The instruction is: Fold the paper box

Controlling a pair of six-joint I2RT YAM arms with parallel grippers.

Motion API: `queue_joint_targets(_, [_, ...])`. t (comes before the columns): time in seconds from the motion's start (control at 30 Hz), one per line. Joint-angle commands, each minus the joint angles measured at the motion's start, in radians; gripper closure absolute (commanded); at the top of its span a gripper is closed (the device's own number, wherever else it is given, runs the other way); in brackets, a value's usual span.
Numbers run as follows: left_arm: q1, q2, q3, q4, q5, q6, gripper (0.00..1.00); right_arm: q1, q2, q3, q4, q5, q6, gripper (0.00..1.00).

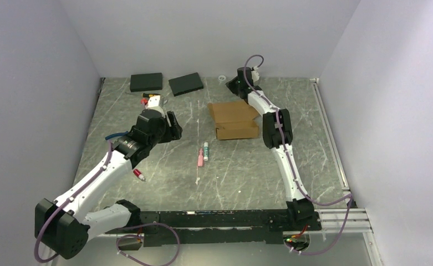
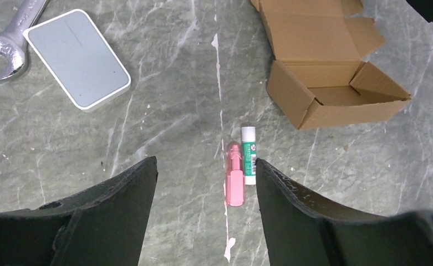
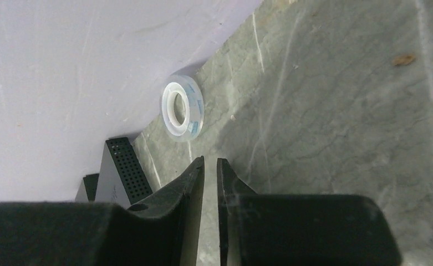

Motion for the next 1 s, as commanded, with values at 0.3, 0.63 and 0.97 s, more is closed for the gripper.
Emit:
queue_joint_targets(0.3, [0.003, 0.013, 0.013, 0.015, 0.005, -0.014, 0.3, -0.018, 0.051, 0.033, 0.178, -0.011, -0.008, 0.73])
queue_joint_targets(0.63, [0.003, 0.107, 0.062, 0.038, 0.005, -0.014, 0.3, -0.017, 0.149, 0.144, 0.2, 0.021, 0.038, 0.72])
queue_joint_targets(0.97, [0.003, 0.119, 0.075, 0.037, 0.001, -0.022, 0.3, 0.011, 0.179, 0.189, 0.161, 0.095, -0.016, 0.84])
